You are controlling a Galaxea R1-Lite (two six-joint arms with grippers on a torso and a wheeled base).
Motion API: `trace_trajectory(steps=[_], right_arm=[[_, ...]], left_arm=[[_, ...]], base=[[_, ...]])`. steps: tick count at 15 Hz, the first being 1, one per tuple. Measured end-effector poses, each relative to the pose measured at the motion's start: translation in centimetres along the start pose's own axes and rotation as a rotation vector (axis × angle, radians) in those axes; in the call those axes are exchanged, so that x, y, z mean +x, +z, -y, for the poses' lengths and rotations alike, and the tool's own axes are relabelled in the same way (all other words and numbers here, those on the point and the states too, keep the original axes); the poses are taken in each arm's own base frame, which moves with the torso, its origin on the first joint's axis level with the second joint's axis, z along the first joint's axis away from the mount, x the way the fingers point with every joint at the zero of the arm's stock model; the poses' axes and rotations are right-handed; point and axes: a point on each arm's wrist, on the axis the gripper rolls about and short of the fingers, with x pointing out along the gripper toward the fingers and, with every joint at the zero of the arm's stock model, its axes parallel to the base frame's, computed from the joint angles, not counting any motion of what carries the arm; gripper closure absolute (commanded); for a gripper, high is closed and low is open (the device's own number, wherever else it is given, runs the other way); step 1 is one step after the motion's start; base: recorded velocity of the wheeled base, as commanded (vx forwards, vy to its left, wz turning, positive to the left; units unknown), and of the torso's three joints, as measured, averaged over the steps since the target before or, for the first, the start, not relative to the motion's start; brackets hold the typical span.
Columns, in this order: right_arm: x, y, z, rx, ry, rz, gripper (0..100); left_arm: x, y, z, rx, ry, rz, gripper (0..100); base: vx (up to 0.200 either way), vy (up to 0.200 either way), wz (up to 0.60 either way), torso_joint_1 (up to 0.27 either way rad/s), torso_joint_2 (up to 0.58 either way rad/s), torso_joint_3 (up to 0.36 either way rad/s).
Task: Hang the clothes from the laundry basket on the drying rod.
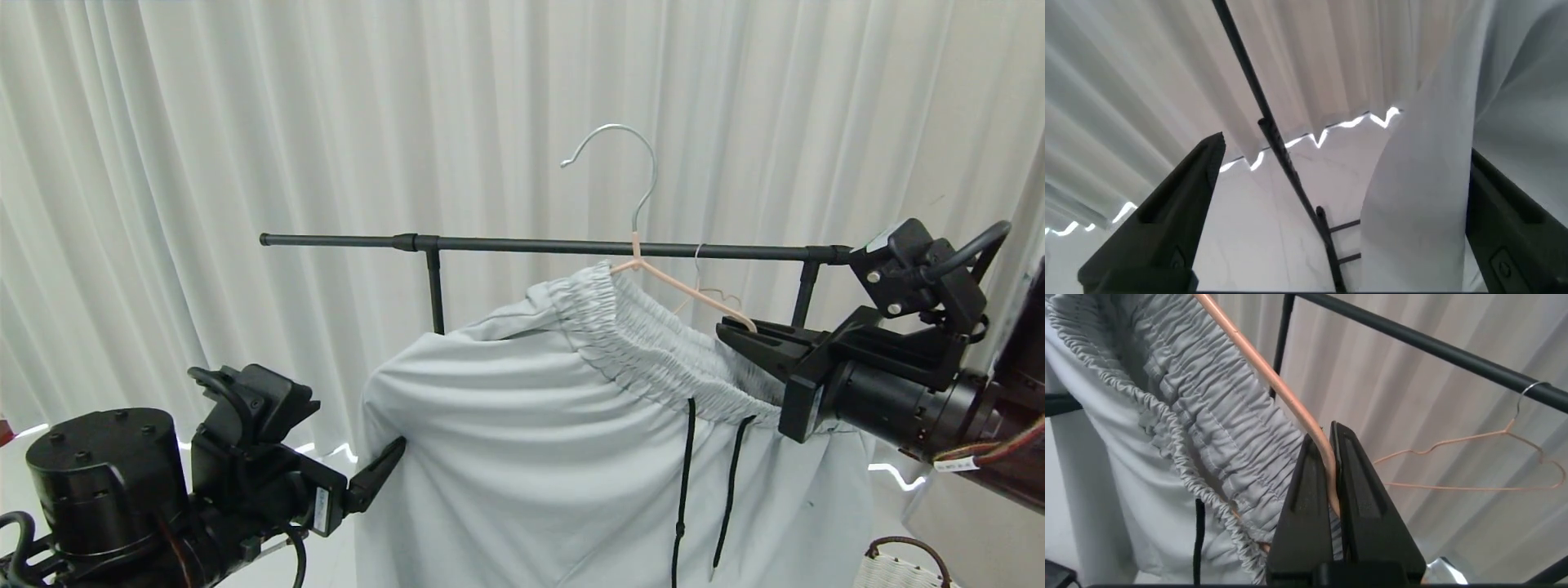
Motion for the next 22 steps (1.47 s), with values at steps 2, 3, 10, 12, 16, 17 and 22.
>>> trace_trajectory(steps=[2,3,10,12,16,17,22], right_arm=[[-0.1,0.1,0.0,-0.001,-0.001,0.003,100],[-0.1,0.1,0.1,-0.001,-0.005,0.006,100],[-0.9,0.6,2.2,0.003,-0.102,0.029,100],[-1.2,0.8,2.7,0.004,-0.126,0.037,100],[-1.9,1.3,3.1,0.004,-0.148,0.062,100],[-2.0,1.4,3.1,0.003,-0.149,0.065,100],[-1.8,0.4,3.1,0.009,-0.152,0.029,100]], left_arm=[[0.1,0.0,0.0,0.001,0.001,-0.002,100],[0.1,0.0,0.0,0.000,0.002,-0.003,100],[-0.6,-1.7,-0.8,-0.009,0.047,-0.071,100],[-0.6,-2.0,-1.3,-0.015,0.079,-0.089,100],[-0.7,-2.9,-2.2,0.036,0.125,-0.144,100],[-0.7,-3.0,-2.3,0.037,0.129,-0.146,100],[-0.7,-2.6,-2.3,0.026,0.131,-0.098,0]], base=[[0.000,0.000,0.00,0.000,0.00,0.000],[0.000,0.000,0.00,0.000,0.00,0.000],[0.000,0.000,0.00,0.000,0.00,0.000],[0.000,0.000,0.00,0.000,0.00,0.000],[0.000,0.000,0.00,0.000,0.00,0.000],[0.000,0.000,0.00,0.000,0.00,0.000],[0.000,0.000,0.00,0.000,0.00,0.000]])
